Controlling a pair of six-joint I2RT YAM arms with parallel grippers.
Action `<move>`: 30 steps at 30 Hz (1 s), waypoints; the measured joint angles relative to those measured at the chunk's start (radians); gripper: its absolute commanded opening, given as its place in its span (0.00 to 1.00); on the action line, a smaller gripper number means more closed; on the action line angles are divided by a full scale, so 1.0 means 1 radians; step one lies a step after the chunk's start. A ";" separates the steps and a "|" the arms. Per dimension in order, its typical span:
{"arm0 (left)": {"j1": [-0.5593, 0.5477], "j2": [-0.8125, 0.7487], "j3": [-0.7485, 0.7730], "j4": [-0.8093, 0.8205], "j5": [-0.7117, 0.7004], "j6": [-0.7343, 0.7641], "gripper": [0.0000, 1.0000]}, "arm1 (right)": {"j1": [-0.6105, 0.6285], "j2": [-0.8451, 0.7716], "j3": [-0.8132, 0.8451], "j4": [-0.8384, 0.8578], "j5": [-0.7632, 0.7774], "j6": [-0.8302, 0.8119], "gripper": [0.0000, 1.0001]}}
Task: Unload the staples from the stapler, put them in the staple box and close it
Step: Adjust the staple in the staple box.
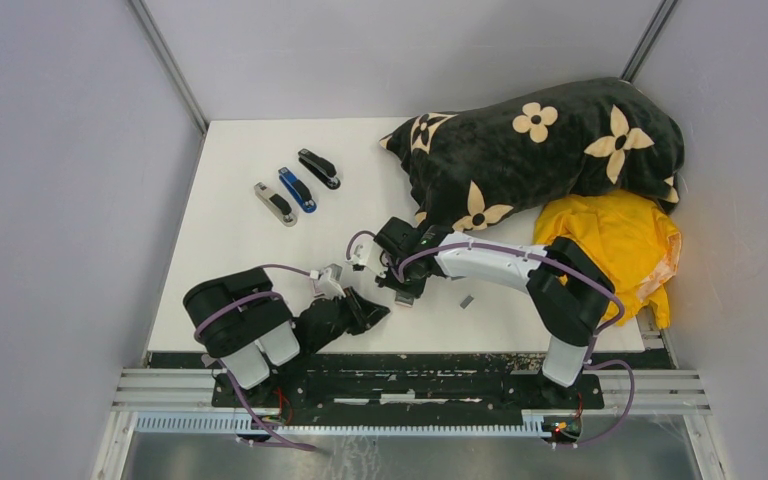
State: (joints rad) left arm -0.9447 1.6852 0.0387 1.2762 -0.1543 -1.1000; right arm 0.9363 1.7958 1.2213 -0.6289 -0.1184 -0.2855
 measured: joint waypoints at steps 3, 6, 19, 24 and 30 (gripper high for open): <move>0.000 -0.010 -0.010 0.003 0.000 0.000 0.29 | 0.000 -0.006 0.000 0.000 0.006 -0.003 0.15; 0.000 -0.026 -0.027 0.008 0.001 0.000 0.36 | 0.000 -0.020 0.000 0.000 0.008 -0.004 0.15; 0.000 -0.225 -0.029 0.066 -0.014 -0.013 0.62 | -0.058 -0.155 0.000 0.000 -0.056 0.001 0.15; 0.001 -0.349 -0.029 0.003 -0.080 -0.055 0.61 | -0.084 -0.192 0.000 0.000 -0.097 0.006 0.15; 0.001 -0.512 -0.026 -0.122 -0.162 -0.066 0.59 | -0.089 -0.222 0.000 0.000 -0.152 0.021 0.14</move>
State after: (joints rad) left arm -0.9440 1.1732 0.0132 1.1542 -0.3161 -1.1664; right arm 0.8471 1.5734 1.2213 -0.6292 -0.2703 -0.2649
